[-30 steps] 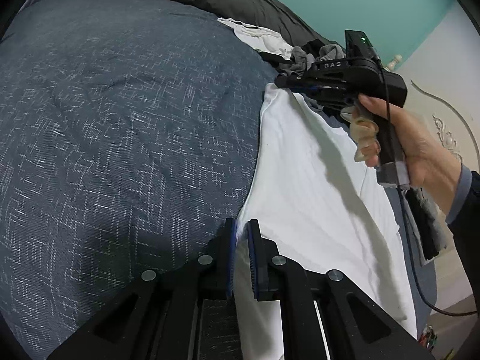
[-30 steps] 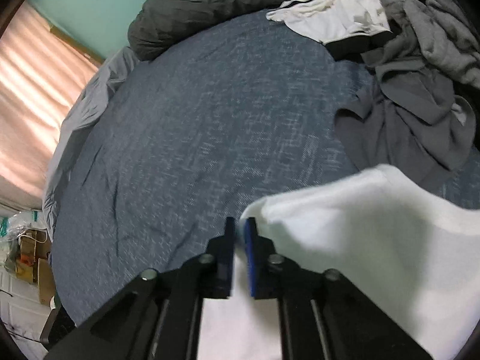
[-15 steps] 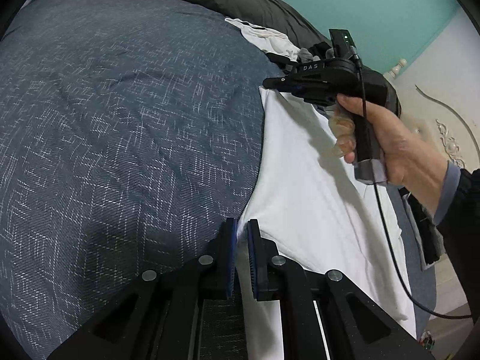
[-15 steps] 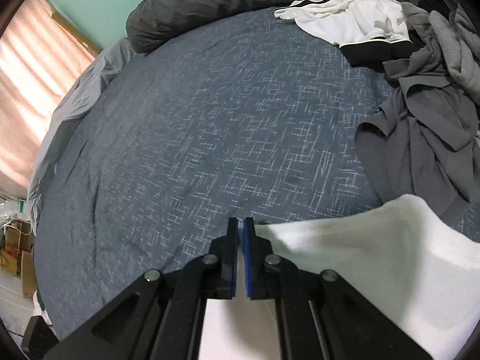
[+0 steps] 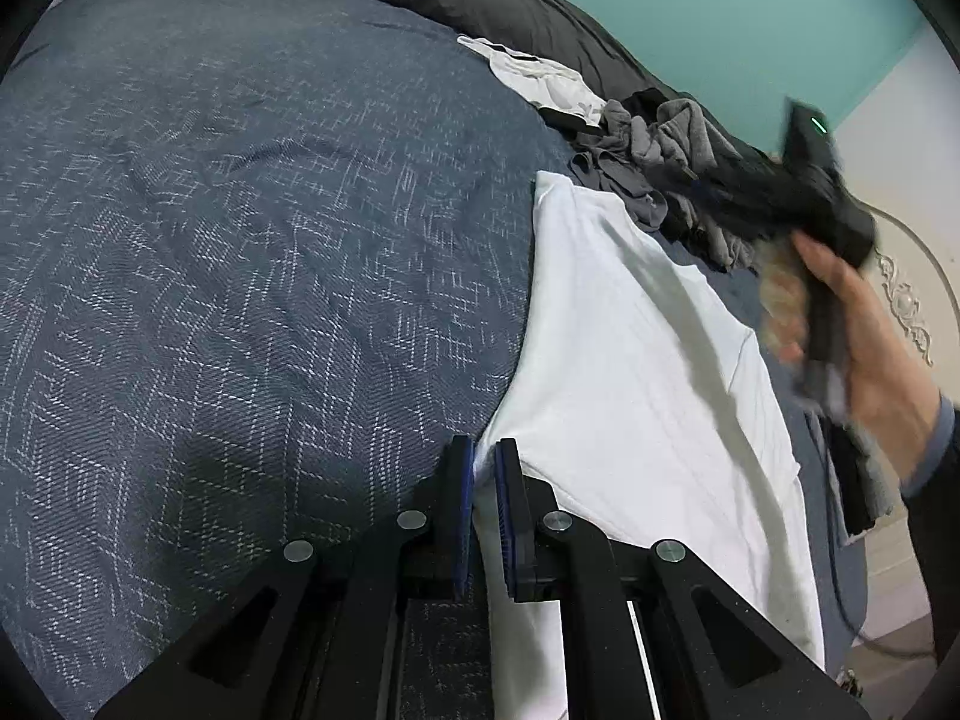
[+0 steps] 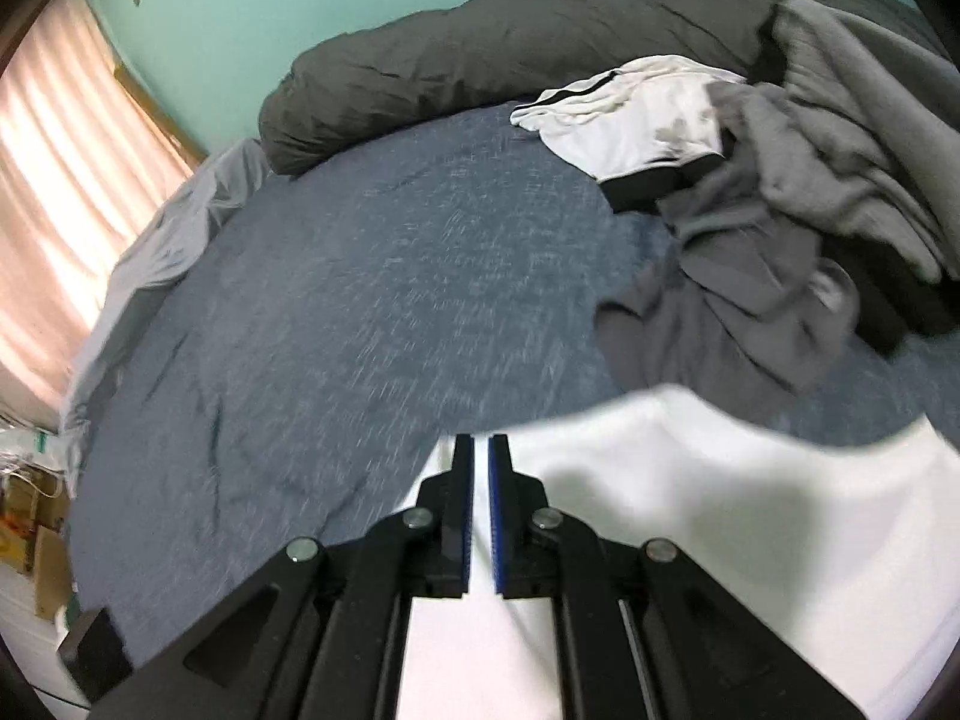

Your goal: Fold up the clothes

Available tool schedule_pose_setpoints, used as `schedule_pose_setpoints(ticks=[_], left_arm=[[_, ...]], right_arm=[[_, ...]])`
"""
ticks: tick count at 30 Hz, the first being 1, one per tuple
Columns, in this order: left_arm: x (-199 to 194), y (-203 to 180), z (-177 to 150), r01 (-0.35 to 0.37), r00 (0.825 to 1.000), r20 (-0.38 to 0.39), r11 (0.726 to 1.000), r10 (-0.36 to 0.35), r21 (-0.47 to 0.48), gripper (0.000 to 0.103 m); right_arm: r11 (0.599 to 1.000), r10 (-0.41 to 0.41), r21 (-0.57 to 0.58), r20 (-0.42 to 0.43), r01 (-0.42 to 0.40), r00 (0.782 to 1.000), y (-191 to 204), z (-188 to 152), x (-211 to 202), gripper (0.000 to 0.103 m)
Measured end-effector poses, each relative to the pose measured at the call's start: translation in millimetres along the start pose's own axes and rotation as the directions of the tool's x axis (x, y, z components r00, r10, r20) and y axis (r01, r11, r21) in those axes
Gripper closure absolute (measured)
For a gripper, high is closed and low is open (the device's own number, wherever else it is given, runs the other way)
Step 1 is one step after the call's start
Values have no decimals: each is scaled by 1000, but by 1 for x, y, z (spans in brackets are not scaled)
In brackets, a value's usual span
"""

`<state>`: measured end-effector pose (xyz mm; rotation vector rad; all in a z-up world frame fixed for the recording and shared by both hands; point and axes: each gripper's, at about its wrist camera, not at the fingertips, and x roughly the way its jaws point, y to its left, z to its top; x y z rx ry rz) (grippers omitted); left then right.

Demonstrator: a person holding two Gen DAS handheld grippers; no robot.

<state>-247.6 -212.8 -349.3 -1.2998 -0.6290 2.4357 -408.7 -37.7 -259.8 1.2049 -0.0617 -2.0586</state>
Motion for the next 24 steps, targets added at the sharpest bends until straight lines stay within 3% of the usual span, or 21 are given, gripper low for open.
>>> schedule_pose_setpoints(ticks=[6, 10, 20, 24], left_arm=[[-12, 1, 2, -48, 999, 11, 999, 48, 6, 94], [-26, 6, 1, -43, 999, 28, 999, 44, -27, 94], [-63, -17, -29, -92, 996, 8, 995, 92, 23, 94], [-80, -32, -49, -114, 993, -26, 992, 115, 62, 94]], right_arm=[[999, 9, 46, 1, -9, 1000, -29, -56, -64, 99], [995, -21, 97, -1, 21, 1000, -54, -98, -111, 99], [973, -105, 206, 0, 103, 994, -98, -196, -227, 96], [963, -113, 246, -10, 112, 994, -109, -235, -264, 85]])
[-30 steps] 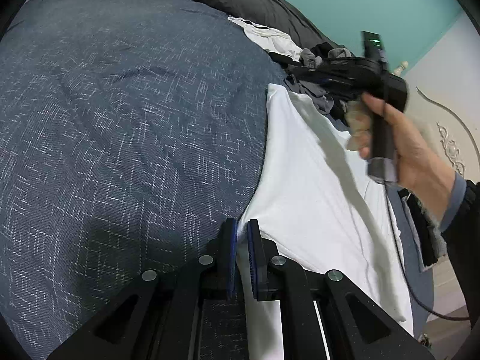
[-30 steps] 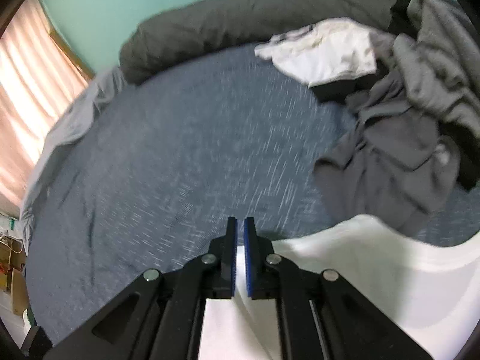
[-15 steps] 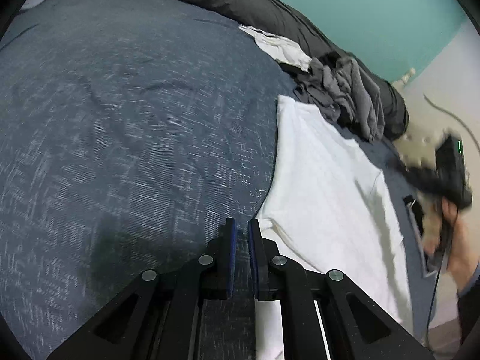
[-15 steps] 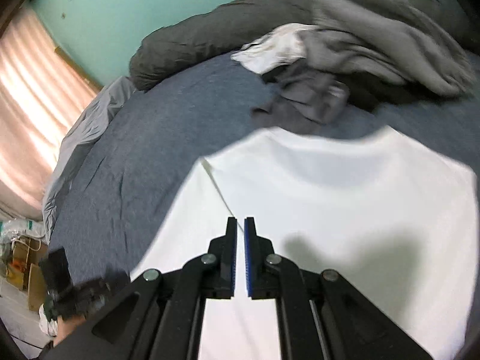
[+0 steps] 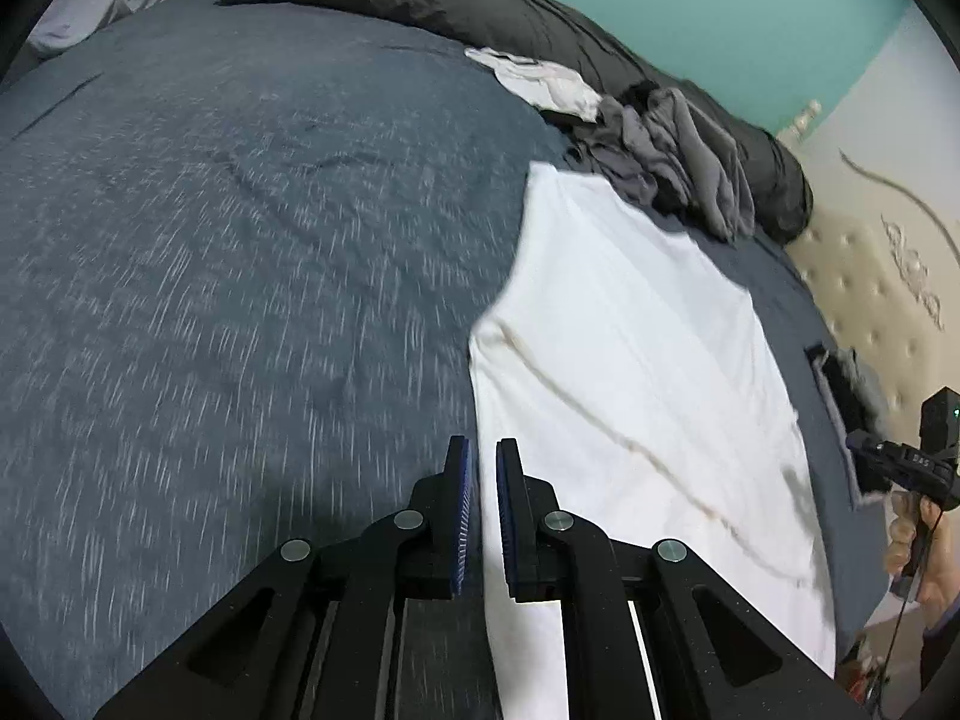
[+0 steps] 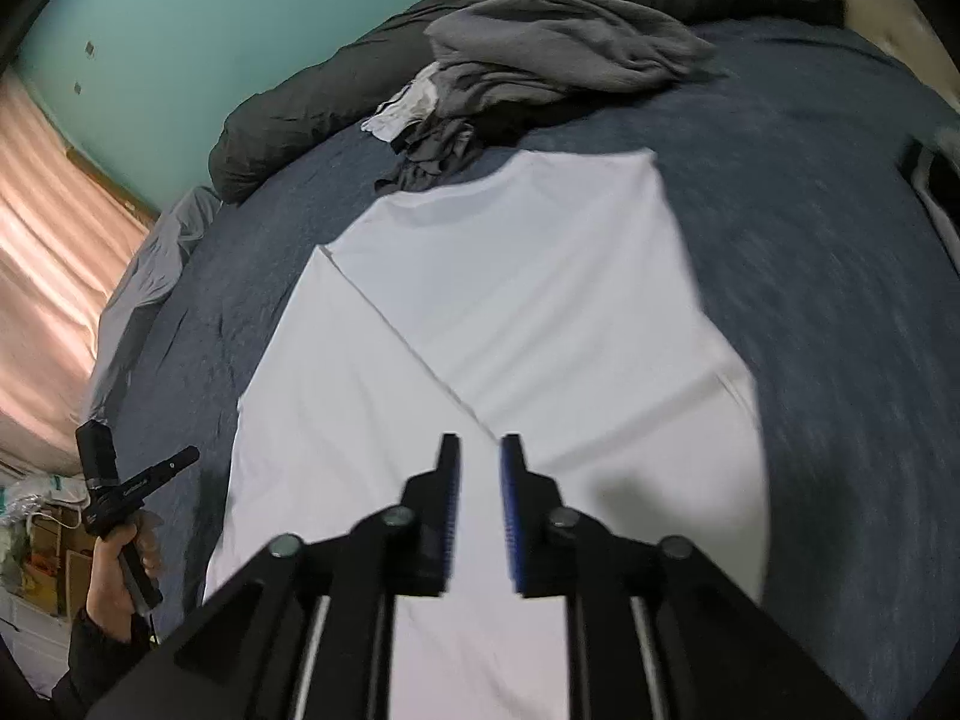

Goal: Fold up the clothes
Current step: 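Move both open tools to the hem of the white shirt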

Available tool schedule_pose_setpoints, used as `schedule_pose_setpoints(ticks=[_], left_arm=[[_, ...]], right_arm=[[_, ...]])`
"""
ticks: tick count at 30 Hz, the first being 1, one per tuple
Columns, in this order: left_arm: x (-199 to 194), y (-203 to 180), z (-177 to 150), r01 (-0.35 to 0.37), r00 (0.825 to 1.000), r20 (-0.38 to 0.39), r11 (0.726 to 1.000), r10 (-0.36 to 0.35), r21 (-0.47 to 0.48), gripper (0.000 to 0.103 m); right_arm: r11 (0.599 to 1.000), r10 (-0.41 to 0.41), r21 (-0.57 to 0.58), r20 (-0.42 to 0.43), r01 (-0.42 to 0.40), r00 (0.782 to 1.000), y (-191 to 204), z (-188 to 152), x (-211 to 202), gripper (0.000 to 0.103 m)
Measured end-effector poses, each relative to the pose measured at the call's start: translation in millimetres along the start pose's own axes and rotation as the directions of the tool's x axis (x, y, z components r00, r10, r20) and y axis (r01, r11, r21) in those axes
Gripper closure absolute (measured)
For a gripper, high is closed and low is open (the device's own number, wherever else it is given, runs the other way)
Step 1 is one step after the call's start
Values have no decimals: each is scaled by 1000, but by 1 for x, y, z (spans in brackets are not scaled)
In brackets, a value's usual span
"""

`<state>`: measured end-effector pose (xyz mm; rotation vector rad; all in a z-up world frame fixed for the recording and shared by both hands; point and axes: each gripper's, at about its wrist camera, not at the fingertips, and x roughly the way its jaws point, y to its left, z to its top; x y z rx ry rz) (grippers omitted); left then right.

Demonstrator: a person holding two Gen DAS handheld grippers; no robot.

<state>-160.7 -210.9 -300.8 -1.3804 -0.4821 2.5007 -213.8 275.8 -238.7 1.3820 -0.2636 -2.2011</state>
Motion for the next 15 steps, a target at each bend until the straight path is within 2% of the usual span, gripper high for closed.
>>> schedule_pose_setpoints(ticks=[6, 9, 10, 15], left_arm=[[-40, -16, -32, -31, 997, -62, 996, 36, 82, 94], [-58, -19, -54, -37, 994, -102, 993, 49, 114, 94], [-62, -19, -61, -37, 992, -115, 993, 51, 116, 94], [-80, -14, -104, -22, 979, -197, 994, 43, 108, 93]], right_arm=[[999, -20, 32, -39, 21, 999, -24, -54, -41, 80], [999, -18, 40, -59, 20, 998, -31, -79, -58, 74], [999, -17, 42, -65, 20, 998, -33, -88, -64, 71], [998, -38, 52, -97, 43, 995, -43, -130, -93, 70]])
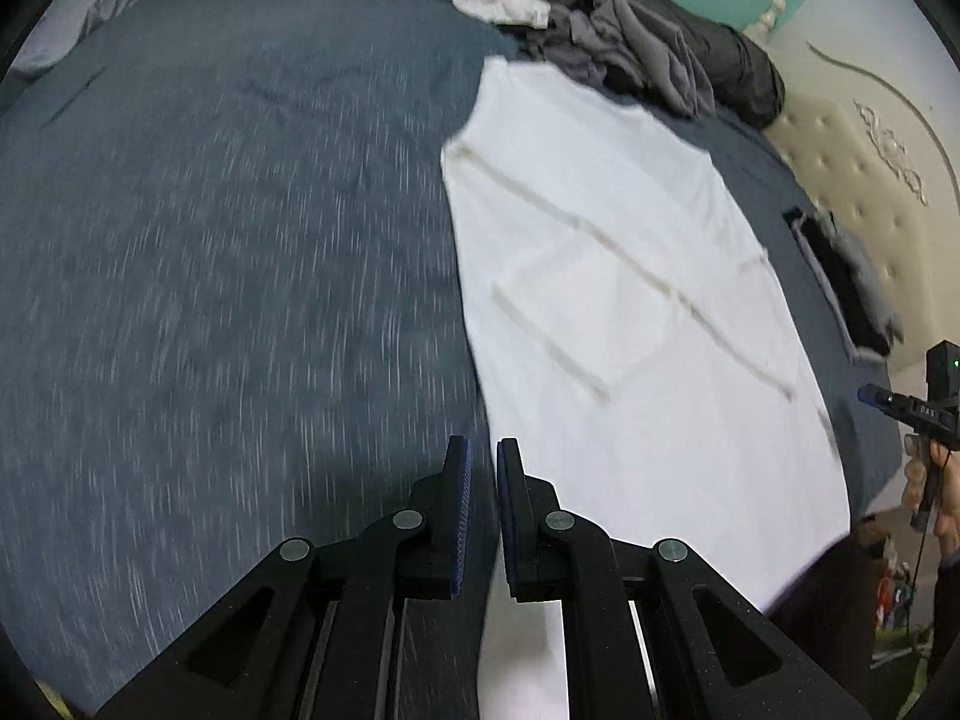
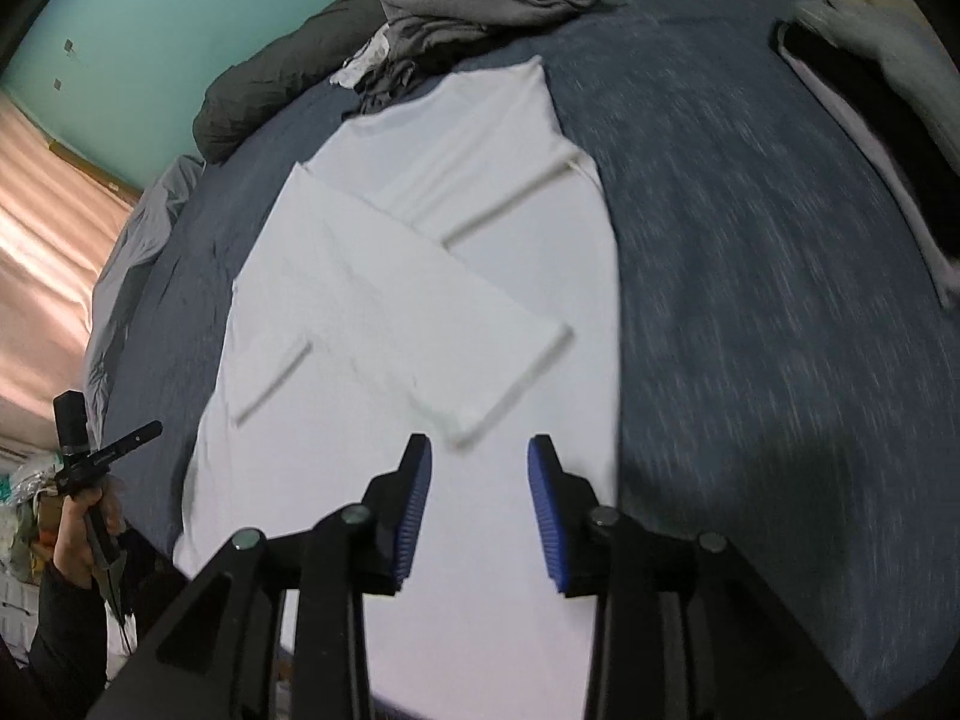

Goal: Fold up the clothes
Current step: 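Move both open tools to the hem of the white shirt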

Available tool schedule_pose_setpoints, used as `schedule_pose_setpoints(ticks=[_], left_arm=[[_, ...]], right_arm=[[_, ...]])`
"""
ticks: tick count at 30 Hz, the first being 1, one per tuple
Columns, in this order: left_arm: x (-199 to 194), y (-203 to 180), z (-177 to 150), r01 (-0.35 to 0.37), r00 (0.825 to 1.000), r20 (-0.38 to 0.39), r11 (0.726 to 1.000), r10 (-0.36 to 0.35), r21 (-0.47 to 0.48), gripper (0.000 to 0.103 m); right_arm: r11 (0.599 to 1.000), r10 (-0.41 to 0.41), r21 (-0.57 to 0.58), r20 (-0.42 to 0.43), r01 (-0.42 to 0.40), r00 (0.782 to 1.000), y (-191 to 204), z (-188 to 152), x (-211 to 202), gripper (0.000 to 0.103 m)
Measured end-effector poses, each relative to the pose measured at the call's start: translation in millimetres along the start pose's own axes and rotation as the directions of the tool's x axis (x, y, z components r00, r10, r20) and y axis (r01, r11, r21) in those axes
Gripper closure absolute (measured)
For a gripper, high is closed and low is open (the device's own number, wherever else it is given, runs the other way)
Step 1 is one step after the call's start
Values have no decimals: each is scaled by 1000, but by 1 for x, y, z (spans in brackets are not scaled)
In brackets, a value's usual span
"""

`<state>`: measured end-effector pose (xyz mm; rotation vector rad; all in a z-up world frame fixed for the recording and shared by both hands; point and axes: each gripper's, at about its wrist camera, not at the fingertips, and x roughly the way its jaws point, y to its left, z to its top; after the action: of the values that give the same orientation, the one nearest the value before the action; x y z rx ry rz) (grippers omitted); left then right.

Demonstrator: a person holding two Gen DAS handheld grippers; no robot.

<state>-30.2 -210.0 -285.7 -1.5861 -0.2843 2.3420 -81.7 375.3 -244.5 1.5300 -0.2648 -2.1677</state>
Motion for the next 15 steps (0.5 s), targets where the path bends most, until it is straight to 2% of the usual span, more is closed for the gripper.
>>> schedule_pose_setpoints(ticks=[5, 7, 9, 15], left_arm=[[-1, -3, -34, 14, 998, -65, 1000, -14, 2, 92], [-2, -3, -43, 20, 996, -82, 1000, -20, -2, 88], [-3, -3, -51, 24, 995, -94, 1000, -25, -8, 79], [-5, -5, -70, 32, 992, -125, 999, -34, -13, 72]], right_arm=[[999, -10, 37, -36, 12, 999, -14, -39, -17, 68], [999, -18, 50, -61, 21, 998, -20, -55, -20, 67], [998, -23, 63, -91, 29, 996, -25, -69, -21, 66], [993, -44, 100, -136, 58, 990, -38, -101, -19, 65]])
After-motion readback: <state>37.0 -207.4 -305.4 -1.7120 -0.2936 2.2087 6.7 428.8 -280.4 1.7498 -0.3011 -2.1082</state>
